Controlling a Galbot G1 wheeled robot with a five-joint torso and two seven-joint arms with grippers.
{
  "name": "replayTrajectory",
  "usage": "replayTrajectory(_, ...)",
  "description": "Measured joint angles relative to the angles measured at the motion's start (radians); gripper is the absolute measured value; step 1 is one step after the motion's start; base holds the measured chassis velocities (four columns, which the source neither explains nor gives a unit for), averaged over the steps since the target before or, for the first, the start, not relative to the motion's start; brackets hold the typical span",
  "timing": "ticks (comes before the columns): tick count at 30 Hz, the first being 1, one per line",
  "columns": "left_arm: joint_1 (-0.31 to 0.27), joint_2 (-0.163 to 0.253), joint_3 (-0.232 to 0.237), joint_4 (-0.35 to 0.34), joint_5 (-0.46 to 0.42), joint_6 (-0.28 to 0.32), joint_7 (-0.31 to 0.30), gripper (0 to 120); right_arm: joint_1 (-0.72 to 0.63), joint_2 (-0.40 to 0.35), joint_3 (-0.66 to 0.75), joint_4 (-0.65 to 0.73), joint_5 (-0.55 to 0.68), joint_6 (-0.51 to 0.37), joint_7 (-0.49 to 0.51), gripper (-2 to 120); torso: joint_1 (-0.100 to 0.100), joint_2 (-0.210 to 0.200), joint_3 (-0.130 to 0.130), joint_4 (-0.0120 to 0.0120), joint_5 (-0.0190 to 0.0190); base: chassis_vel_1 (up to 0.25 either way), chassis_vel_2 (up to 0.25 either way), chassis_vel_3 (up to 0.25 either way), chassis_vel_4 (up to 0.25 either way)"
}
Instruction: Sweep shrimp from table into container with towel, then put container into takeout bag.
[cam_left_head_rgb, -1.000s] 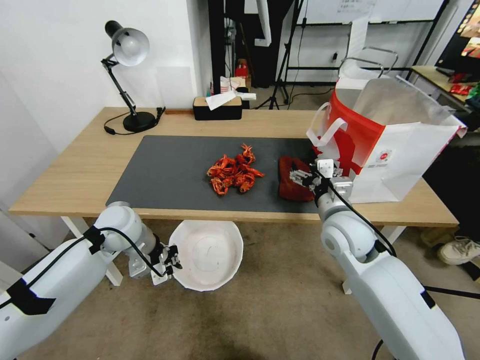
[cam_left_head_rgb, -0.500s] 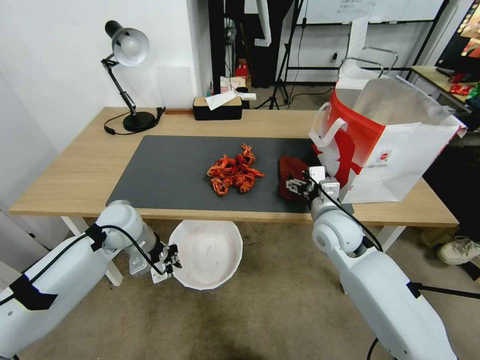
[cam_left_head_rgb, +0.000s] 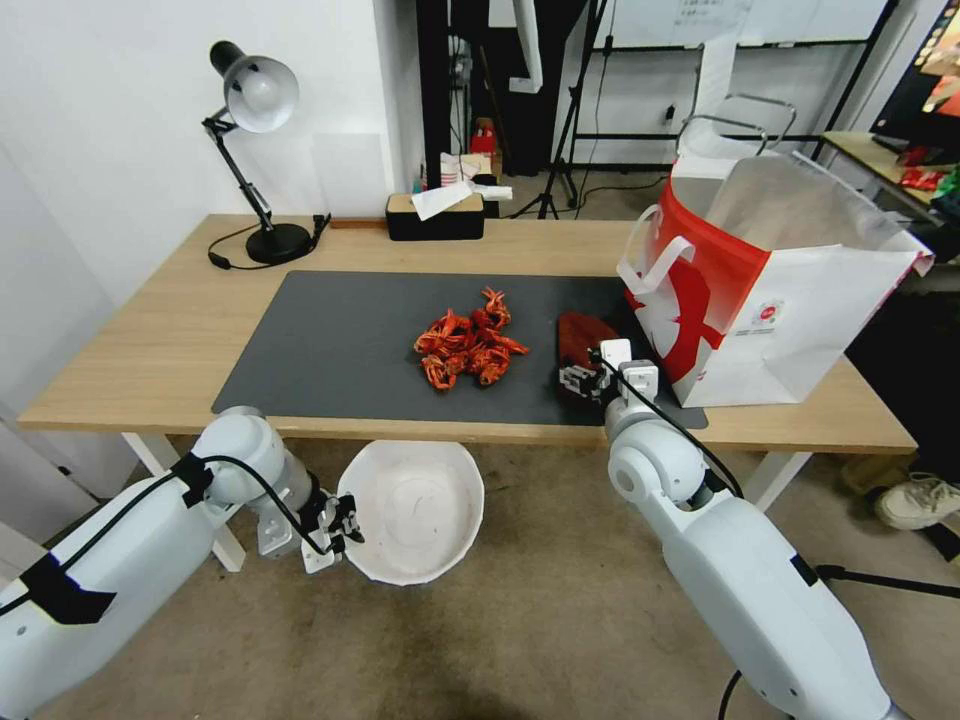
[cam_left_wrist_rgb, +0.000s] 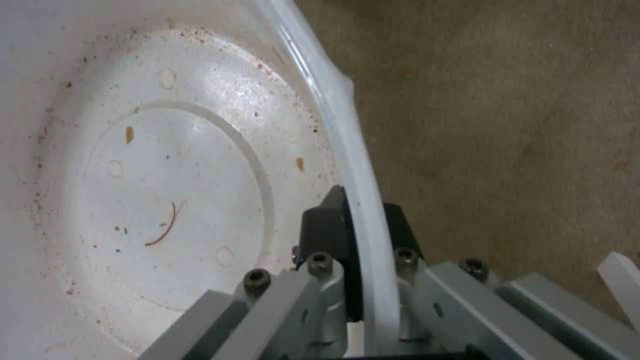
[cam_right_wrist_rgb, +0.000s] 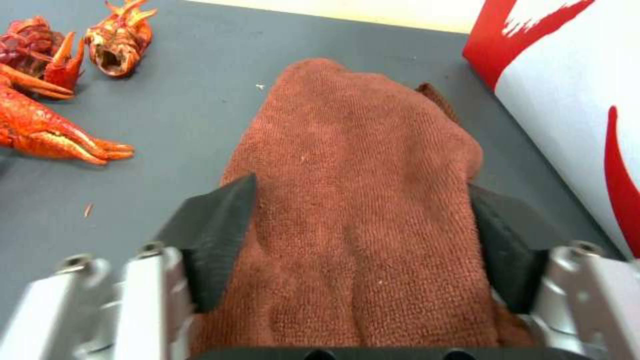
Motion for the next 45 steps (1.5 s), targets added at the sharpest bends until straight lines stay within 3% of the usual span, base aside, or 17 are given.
replayTrajectory(3, 0.0, 0.0, -0.001, 0.002, 0.0, 0.0, -0.001, 0, -0.001, -0.001, -0.001, 0.001, 0.007, -0.001, 0.005, 64, 0.0, 0.0, 0.0, -0.0001, 0.0001, 0.0, 0.0, 0.0, 0.0)
replayTrajectory(5, -0.003, -0.001, -0.001, 0.004, -0.001, 0.0, -0.001, 0, -0.004, -0.002, -0.002, 0.004, 0.019, -0.006, 0.016, 52, 0.0, 0.0, 0.0, -0.0001, 0.0001, 0.0, 0.0, 0.0, 0.0)
replayTrajectory(9, -0.003, -0.002, -0.001, 0.004, -0.002, 0.0, -0.002, 0, -0.005, -0.004, -0.002, 0.006, 0.029, -0.013, 0.025, 45, 0.0, 0.0, 0.0, -0.0001, 0.0, 0.0, 0.0, 0.0, 0.0)
replayTrajectory(14, 0.001, 0.0, -0.003, -0.002, -0.004, 0.001, -0.011, 0, -0.006, -0.01, -0.002, 0.016, 0.063, -0.025, 0.041, 19, 0.0, 0.0, 0.0, 0.0, 0.0, 0.0, 0.0, 0.0, 0.0)
replayTrajectory(21, 0.003, 0.004, -0.004, -0.015, -0.004, 0.002, -0.02, 0, -0.006, -0.02, 0.007, 0.035, 0.064, 0.016, -0.01, 4, 0.0, 0.0, 0.0, -0.0001, 0.0002, 0.0, 0.0, 0.0, 0.0)
replayTrajectory(24, 0.003, 0.005, -0.006, -0.019, -0.005, 0.004, -0.02, 0, -0.006, -0.035, 0.016, 0.044, 0.061, 0.071, -0.072, 4, 0.0, 0.0, 0.0, 0.0, 0.0002, 0.0, 0.0, 0.0, 0.0)
replayTrajectory(27, 0.008, 0.007, -0.013, -0.021, -0.005, 0.005, -0.021, 0, 0.005, -0.071, 0.037, 0.049, 0.056, 0.152, -0.194, 4, 0.0, 0.0, 0.0, -0.0002, 0.0003, 0.0, 0.0, 0.0, 0.0)
replayTrajectory(34, 0.022, 0.007, -0.037, -0.021, -0.004, 0.004, -0.019, 0, 0.061, -0.142, 0.033, 0.021, 0.056, 0.244, -0.369, 4, 0.0, 0.0, 0.0, -0.0001, 0.0002, 0.0, 0.0, 0.0, 0.0)
replayTrajectory(40, 0.029, 0.008, -0.05, -0.021, -0.003, 0.0, -0.017, 0, 0.221, -0.22, -0.059, -0.091, 0.053, 0.334, -0.525, 4, 0.0, 0.0, 0.0, 0.0, 0.0002, 0.0, 0.0, 0.0, 0.0)
replayTrajectory(43, 0.032, 0.009, -0.053, -0.022, -0.001, -0.003, -0.016, 0, 0.374, -0.258, -0.164, -0.232, 0.057, 0.424, -0.668, 4, 0.0, 0.0, 0.0, 0.0, 0.0, 0.0, 0.0, 0.0, 0.0)
replayTrajectory(45, 0.033, 0.01, -0.052, -0.022, -0.001, -0.003, -0.016, 0, 0.406, -0.261, -0.192, -0.268, 0.056, 0.443, -0.694, 4, 0.0, 0.0, 0.0, 0.0, 0.0, 0.0, 0.0, 0.0, 0.0)
